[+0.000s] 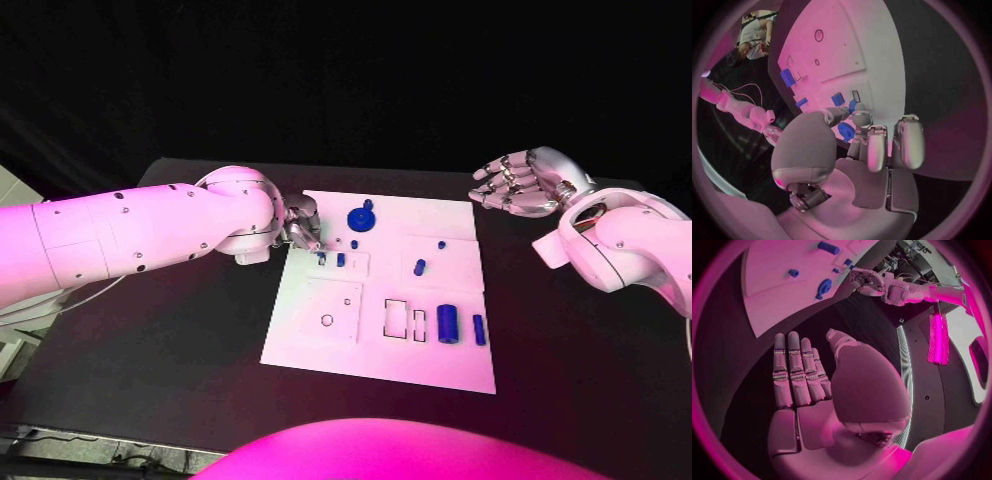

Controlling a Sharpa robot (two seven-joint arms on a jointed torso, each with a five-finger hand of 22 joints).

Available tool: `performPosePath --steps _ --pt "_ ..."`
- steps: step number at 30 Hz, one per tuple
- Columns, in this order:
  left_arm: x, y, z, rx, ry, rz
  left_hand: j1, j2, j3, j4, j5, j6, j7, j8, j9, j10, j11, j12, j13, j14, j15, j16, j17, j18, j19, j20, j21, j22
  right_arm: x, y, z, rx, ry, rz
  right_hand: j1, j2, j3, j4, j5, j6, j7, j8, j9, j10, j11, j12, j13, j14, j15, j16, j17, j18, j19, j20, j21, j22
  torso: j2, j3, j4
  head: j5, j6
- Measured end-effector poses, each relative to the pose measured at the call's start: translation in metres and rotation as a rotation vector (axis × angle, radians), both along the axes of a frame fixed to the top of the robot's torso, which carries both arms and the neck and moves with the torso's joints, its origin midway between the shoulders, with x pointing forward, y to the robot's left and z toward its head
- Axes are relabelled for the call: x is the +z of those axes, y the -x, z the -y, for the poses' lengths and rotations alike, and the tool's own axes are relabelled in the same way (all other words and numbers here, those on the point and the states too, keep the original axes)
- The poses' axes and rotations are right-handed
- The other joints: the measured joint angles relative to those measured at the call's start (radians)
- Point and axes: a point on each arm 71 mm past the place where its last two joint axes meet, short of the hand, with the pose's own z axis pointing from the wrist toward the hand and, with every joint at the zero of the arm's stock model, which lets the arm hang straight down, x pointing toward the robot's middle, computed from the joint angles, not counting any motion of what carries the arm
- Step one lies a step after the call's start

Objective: Assemble the parts on the task board

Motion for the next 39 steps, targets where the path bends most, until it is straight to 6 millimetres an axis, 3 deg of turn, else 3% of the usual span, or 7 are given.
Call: performPosePath --steps 39 --pt "-0.011 0.007 0.002 -0.003 -0.01 -0.007 -0.006 -0.006 0.01 -0.009 -0.001 0.006 -0.001 -0.004 0.001 0.003 0.003 0.005 0.005 0.004 -0.003 0.0 0.0 0.0 0.0 0.0 0.005 0.0 0.0 0.0 0.0 0.002 0.0 -0.002 0.0 0.0 0.0 0.0 0.006 0.0 0.0 0.0 -0.001 0.0 0.0 0.0 -0.004 0.0 0.0 0.0 -0.003 0.0 0.0 0.0 0.0 -0.006 0.0 -0.0002 0.0014 0.001 -0.01"
